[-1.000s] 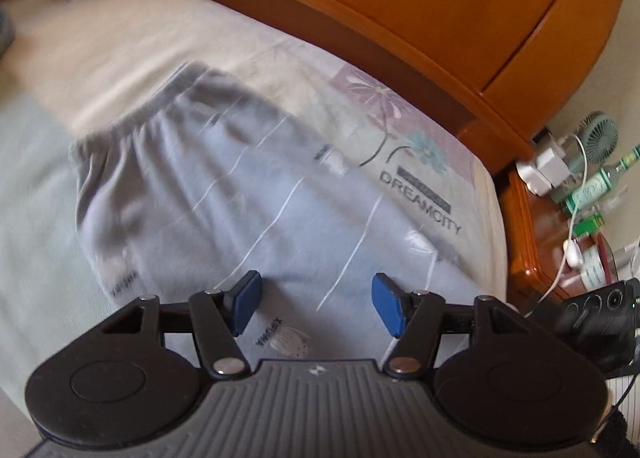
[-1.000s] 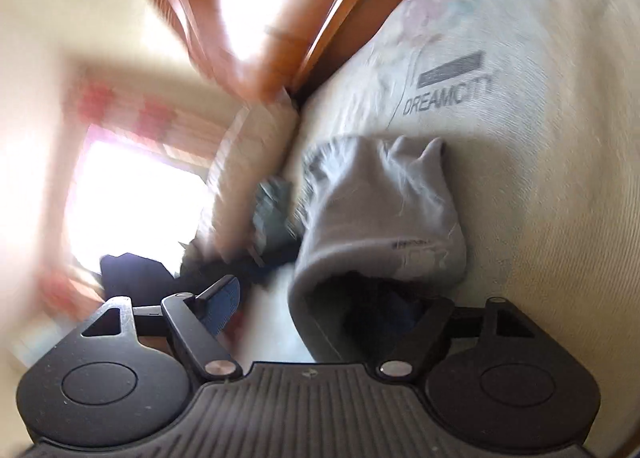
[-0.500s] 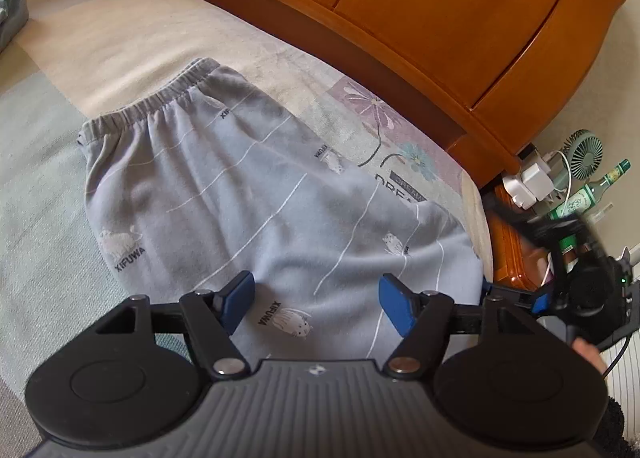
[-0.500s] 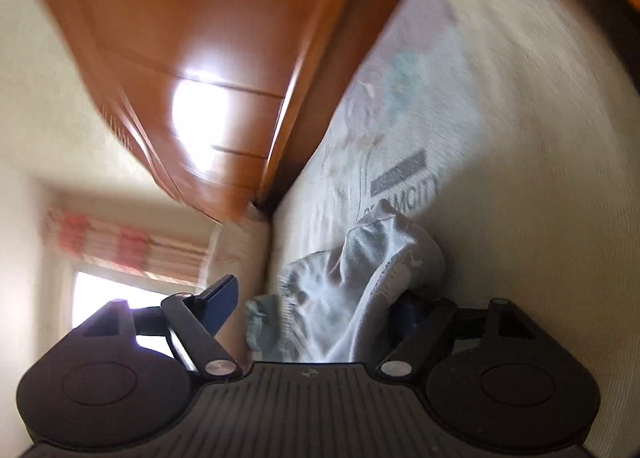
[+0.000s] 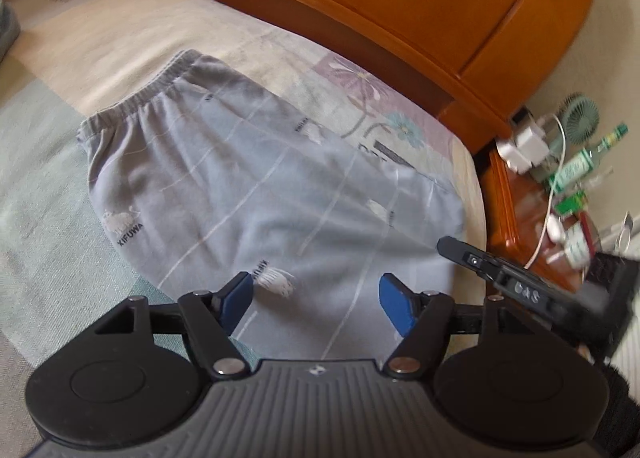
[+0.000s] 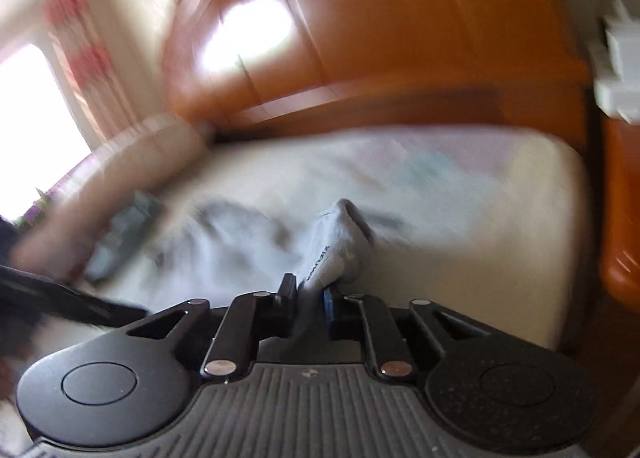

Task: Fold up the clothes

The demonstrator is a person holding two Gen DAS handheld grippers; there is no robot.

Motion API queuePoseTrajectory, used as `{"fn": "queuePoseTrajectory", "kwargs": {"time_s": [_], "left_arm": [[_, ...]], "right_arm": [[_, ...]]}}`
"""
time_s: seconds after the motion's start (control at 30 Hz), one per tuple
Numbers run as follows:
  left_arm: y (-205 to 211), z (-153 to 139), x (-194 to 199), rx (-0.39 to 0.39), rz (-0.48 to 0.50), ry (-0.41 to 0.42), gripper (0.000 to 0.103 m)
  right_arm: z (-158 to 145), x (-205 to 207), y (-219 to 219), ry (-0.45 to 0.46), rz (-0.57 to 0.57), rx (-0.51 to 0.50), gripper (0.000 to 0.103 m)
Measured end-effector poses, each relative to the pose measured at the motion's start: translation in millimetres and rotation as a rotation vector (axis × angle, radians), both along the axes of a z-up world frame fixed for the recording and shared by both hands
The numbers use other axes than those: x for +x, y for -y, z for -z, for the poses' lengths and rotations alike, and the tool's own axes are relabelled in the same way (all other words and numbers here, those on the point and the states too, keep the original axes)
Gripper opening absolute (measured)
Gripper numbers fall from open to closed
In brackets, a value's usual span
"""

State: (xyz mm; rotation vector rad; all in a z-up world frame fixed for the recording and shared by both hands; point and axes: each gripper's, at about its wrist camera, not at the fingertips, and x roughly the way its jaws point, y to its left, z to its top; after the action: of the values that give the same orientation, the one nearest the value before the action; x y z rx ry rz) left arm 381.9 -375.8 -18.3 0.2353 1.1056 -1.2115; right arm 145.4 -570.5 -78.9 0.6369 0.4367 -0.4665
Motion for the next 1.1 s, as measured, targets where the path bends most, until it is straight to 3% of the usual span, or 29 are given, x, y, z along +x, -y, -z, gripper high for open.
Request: {"fn": "queuePoseTrajectory", "kwargs": {"time_s": [0.07,0.17,0.27,0.47,0.63,0.73,0.77,0.8,0.83,0.93,1.03,1.1], "left_arm": [[-1,-5,-8,-0.001,0.023,0.024,0.07],[1,-12,-23,-0.02,0.063,0.032,0.071],[3,-17,-39,-0.036,0.096,0.062,0.071],[-4,-25,-30,-0.009,0.051,0.076,0.072],[-11,-29,-22,-0.004,0.019,0.059,0.073],[-14,-32,-23,-0.003,0.015,0.068,0.073],[-16,-33,-23,-0.004,0.015,0.07,0.073],[-17,-34,-23,-0.005,0.014,0.071,0.073],[-18,-36,-23,-0.009,0.015,0.072,0.073],[-22,-40,-22,-0.026,0.015,0.069,0.075],[-20,-38,-20,-0.031,0.011,0.069,0.076],[-18,-35,-21,-0.037,0.012,0.059,0.076]], "right_arm": [[5,-19,14,0.003,0.055,0.084,0.027],[-12,-37,17,0.014,0.105,0.013,0.037],[-27,-33,12,0.042,0.029,-0.018,0.043],[-9,-11,-17,0.032,-0.254,0.209,0.057],[7,12,-40,0.038,-0.305,0.205,0.069],[12,28,-40,0.076,-0.322,0.289,0.065],[14,32,-40,0.084,-0.33,0.327,0.049],[17,36,-42,0.081,-0.338,0.366,0.023],[20,37,-44,0.078,-0.344,0.4,0.015],[24,33,-52,0.06,-0.348,0.457,0.015],[27,22,-50,0.036,-0.323,0.504,0.021],[18,12,-43,0.037,-0.317,0.488,0.038]]}}
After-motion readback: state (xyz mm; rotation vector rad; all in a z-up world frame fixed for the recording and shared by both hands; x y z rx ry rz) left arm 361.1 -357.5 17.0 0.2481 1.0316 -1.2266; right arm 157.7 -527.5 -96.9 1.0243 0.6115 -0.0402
